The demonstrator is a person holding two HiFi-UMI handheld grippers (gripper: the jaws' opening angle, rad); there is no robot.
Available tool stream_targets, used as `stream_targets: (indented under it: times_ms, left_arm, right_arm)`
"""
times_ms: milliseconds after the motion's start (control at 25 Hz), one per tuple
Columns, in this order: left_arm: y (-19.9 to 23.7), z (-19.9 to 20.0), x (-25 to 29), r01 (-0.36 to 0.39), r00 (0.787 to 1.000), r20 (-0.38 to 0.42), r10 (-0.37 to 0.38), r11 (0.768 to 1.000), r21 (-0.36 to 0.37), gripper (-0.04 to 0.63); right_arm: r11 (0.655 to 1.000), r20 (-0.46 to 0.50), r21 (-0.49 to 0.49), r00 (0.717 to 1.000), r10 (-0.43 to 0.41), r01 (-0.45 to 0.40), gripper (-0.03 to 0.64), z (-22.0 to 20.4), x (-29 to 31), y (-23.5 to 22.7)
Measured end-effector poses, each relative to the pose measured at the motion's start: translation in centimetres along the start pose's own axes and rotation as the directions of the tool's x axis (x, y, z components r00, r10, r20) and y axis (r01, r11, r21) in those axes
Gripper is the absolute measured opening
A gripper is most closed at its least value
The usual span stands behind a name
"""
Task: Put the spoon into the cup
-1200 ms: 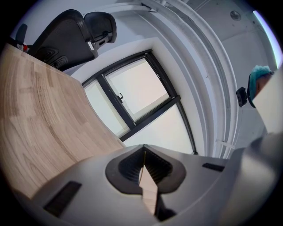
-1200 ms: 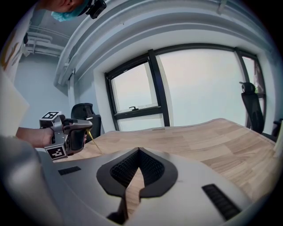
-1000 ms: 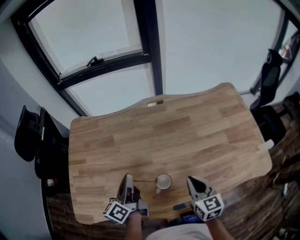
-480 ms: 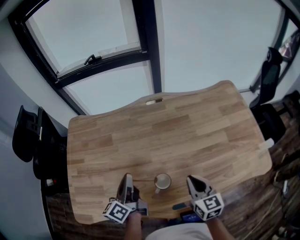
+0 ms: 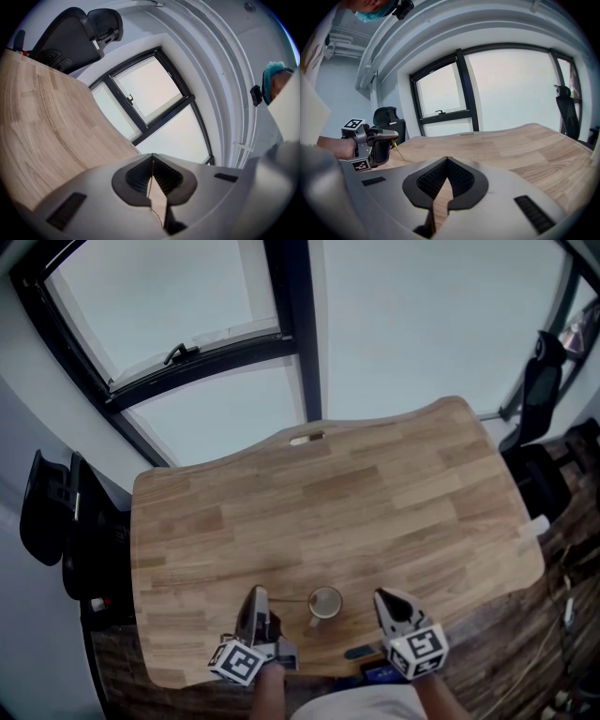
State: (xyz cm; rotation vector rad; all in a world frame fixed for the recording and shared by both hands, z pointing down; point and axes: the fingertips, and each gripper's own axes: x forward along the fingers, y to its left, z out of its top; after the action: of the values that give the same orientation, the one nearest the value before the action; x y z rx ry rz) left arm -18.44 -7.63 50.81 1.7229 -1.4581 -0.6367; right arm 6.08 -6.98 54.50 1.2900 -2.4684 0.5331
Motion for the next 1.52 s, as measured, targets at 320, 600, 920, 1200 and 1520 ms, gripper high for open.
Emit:
stream_targets:
  times_ms: [320,600,920,1200,1520]
  left_arm:
    - [0.5,-0.4,0.3,-0.003,1.0,-0.014,0.003,1.0,-0.003,-0.002]
    - [1.0,-1.1,0.5,0.003,0.999,-0.033,-0.003,1.0,0.018,-0.002]
    - [1.4,-1.6,0.7,-0.007,0.999,-0.049,0.007,1.0,0.008,-0.002]
    - [1.4,-1.8,1.1,-0.016,0.998,-0.061,0.017,1.0,0.014,-0.002]
    - [1.6,-2.5,1.4,-0.011,0.997,-0.081,0.013,1.0,0.016,-0.002]
  right_arm:
    - [1.0,-0.01,-0.002,1.0,-0.005,0.005,-0.003,0.0,0.4,-0.2]
    - [1.0,-0.024,-0.003,1.0,-0.007,0.007,-0.003,-0.3,0.5,-0.3]
    - [1.0,-0.032,-0.007,0.999,-0.01,0.01,-0.003,-0.5,0.7,-0.3]
    - [1.0,-0.037,-0.008,0.999,0.0,0.0,-0.003,-0.5,1.1,-0.1]
    - [1.0,-0.07,-0.017,0.998,-0.002,0.001,-0.003,-1.2,1.0,-0.3]
